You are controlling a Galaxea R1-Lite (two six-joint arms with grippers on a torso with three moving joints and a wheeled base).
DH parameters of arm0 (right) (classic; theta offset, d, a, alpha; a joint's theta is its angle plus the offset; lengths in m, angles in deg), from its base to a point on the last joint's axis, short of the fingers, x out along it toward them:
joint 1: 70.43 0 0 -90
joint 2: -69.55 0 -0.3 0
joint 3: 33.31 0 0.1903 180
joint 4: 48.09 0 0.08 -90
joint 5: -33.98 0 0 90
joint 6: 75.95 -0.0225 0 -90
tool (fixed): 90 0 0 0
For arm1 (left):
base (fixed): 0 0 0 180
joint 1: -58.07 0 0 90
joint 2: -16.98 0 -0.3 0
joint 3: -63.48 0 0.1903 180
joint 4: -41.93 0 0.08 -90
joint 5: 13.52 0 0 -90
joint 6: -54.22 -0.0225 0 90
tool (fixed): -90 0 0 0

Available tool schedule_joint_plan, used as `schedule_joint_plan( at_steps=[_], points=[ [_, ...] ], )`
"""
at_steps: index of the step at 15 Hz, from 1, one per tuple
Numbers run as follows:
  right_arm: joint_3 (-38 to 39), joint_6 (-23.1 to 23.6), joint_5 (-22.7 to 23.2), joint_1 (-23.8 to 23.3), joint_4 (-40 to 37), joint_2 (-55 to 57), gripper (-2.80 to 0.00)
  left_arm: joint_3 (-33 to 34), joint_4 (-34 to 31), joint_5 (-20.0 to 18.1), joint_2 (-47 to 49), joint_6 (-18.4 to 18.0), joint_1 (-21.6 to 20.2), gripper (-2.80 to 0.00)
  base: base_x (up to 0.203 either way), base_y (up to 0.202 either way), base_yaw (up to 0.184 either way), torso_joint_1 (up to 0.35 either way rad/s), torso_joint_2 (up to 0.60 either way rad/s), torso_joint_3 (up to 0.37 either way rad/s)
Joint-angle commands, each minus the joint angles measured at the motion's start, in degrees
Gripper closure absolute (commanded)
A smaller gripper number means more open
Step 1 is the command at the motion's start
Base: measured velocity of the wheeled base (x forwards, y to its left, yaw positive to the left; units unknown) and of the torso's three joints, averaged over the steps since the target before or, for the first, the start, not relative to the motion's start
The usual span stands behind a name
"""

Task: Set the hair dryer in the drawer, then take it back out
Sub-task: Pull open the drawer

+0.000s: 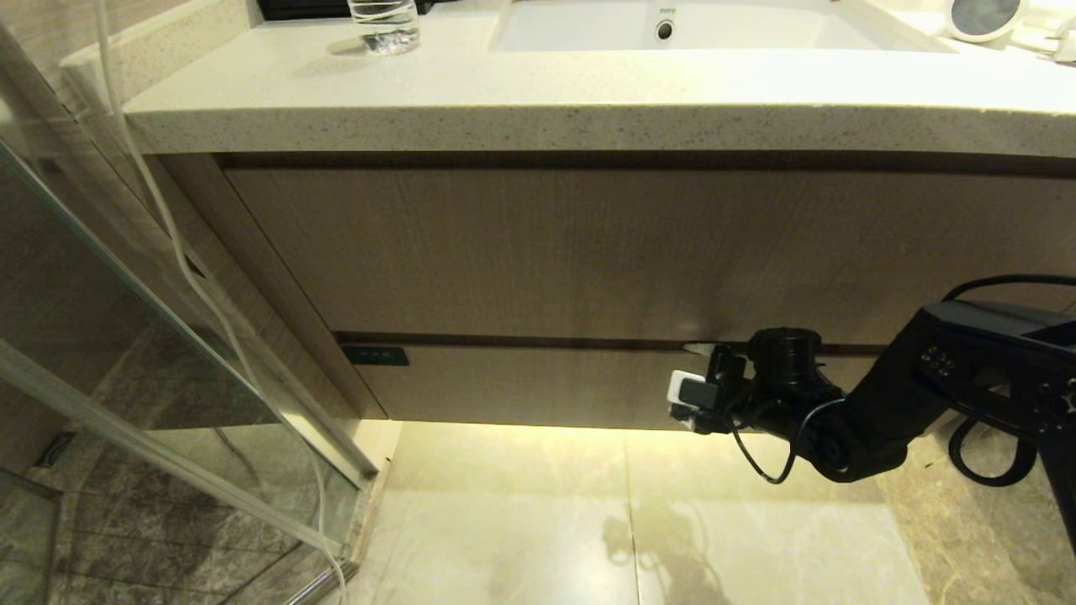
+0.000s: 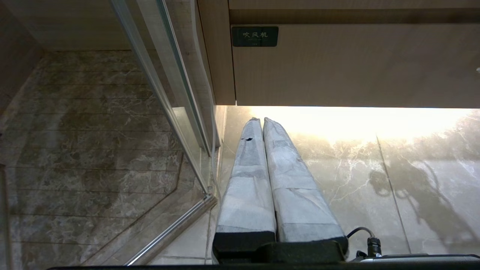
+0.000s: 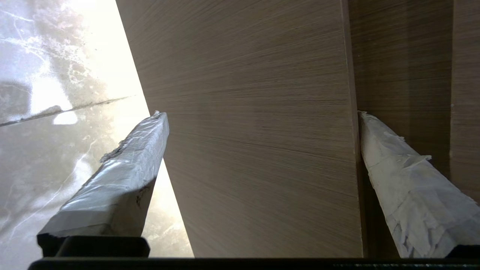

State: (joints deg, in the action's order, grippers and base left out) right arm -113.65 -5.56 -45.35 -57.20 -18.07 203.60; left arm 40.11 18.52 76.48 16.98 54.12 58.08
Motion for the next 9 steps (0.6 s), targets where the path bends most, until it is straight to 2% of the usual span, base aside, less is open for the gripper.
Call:
schedule_joint_plan(
  at_steps=[1,6,9],
  points=[
    [0.94,0.32,0.45,0.04,-2.33,0.96,-2.8,0.0,-0.02,0.0,0.0,0.01,-0.01,0.0,0.0,0.0,0.0,0.0,0.0,0.0],
    [2.77,-0.57,0.98,0.04,-18.28,-4.0,-2.8,0.0,-0.04,0.0,0.0,0.01,-0.01,0.0,0.0,0.0,0.0,0.0,0.0,0.0],
    [3.31,-0.77,0.69,0.02,-24.03,-7.2,-2.8,0.0,-0.04,0.0,0.0,0.01,-0.01,0.0,0.0,0.0,0.0,0.0,0.0,0.0]
  ],
)
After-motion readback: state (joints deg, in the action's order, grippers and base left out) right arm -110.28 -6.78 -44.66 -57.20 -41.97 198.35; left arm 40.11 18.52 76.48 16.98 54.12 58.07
